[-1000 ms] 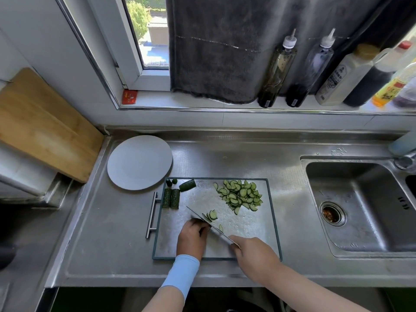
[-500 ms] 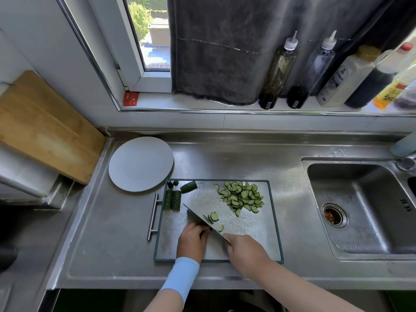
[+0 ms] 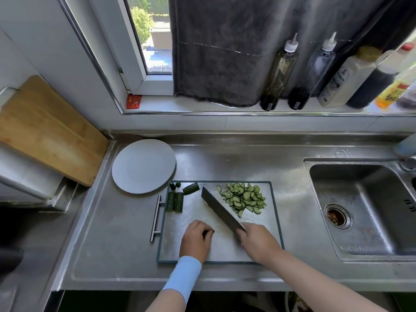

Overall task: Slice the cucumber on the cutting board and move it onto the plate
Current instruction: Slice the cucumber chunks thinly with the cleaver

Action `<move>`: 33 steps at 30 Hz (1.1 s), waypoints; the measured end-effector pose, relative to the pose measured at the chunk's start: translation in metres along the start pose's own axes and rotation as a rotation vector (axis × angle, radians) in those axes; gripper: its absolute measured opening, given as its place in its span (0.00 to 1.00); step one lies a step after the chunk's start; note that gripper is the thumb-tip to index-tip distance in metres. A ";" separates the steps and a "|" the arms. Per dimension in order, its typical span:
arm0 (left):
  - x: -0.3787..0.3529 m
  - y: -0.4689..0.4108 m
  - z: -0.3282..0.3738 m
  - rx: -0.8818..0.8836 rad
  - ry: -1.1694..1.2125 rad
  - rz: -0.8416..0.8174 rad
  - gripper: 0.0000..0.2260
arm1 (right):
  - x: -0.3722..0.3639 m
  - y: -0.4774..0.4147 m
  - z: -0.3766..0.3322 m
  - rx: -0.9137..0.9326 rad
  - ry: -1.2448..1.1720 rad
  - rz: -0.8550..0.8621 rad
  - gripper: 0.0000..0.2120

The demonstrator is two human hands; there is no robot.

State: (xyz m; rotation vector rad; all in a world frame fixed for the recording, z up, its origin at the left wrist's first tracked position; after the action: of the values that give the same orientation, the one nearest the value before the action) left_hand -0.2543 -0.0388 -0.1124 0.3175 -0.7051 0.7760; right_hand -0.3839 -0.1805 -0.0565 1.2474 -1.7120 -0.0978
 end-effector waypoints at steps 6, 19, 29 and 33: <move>0.039 -0.016 0.015 0.075 -0.010 0.225 0.07 | 0.028 0.009 0.010 0.130 0.243 0.124 0.10; -0.001 -0.055 0.075 -0.157 -0.217 -0.394 0.13 | 0.050 0.002 0.027 0.308 0.686 0.299 0.11; -0.021 -0.066 0.099 -0.104 -0.180 -0.517 0.21 | 0.053 -0.004 0.026 0.408 0.786 0.295 0.15; -0.017 -0.057 0.106 -0.102 -0.083 -0.434 0.15 | 0.050 -0.008 0.023 0.416 0.741 0.301 0.15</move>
State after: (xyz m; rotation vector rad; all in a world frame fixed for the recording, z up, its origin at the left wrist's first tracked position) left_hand -0.2697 -0.1401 -0.0476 0.3952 -0.7190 0.3157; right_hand -0.3953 -0.2330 -0.0404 1.0974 -1.2586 0.8366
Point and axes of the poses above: each hand's wrist, its own y-axis away from the middle knuckle, its own x-axis out of the back of the hand, z = x × y, the point moved 5 cm from there along -y, towards the middle knuckle, and after that the axes turned 3 degrees about -z, right-handed, at the moved point
